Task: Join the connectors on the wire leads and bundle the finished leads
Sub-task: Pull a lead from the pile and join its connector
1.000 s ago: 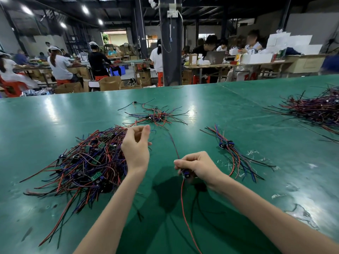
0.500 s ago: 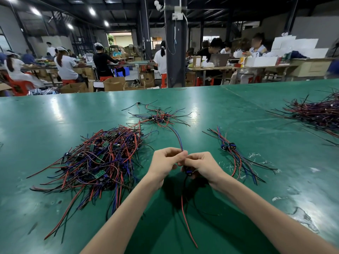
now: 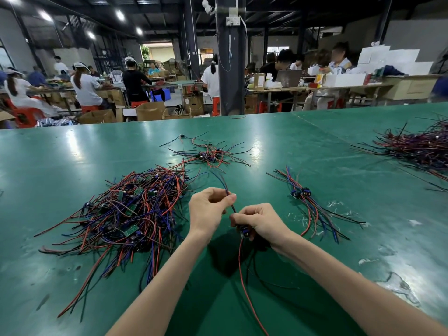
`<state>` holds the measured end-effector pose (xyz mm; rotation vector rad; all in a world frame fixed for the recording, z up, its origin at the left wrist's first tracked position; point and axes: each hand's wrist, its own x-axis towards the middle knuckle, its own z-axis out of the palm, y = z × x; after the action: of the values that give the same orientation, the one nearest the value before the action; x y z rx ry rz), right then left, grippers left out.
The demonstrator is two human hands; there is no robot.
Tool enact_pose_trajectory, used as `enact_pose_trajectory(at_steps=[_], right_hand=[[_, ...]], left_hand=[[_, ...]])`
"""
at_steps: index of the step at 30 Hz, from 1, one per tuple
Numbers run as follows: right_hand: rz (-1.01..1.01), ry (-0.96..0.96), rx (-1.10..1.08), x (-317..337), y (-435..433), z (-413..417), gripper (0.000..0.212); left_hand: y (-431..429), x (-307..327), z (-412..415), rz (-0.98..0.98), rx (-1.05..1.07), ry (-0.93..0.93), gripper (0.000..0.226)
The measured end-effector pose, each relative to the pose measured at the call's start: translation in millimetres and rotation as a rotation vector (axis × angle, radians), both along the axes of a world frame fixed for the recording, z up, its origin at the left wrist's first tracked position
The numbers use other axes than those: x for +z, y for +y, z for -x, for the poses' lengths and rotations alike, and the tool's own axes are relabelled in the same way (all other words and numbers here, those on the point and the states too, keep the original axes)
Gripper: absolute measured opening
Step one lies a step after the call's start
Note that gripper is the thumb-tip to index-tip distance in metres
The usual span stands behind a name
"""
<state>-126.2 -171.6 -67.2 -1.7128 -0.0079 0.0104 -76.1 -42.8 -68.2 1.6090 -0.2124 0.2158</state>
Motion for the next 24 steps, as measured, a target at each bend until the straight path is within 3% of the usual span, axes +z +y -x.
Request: enact_pose_trajectory(at_steps=[5,12,16,20,24], right_hand=[[-0.032,0.011,0.048,-2,5,-1,0.024],[-0.025,0.009,0.048,-2,1,-2,0.024],[0.004,0.018,0.046,-4,0,-4,0.024],[0.011,0.011,0.052,-5,-1,-6,0.023],[0.041,0.009,0.058,-6,-2,-7,0.023]], left_hand=[[17,2,-13,0.029,0.136,0.004,0.013],[20,10,-14,0.11,0.171,0.058,0.019],[19,19,-10,0.338,0.093,0.199,0.026],[22,31,-8,0.596,-0.025,0.493,0.021],[24,31,-9,0.616,-0.051,0.551,0.016]])
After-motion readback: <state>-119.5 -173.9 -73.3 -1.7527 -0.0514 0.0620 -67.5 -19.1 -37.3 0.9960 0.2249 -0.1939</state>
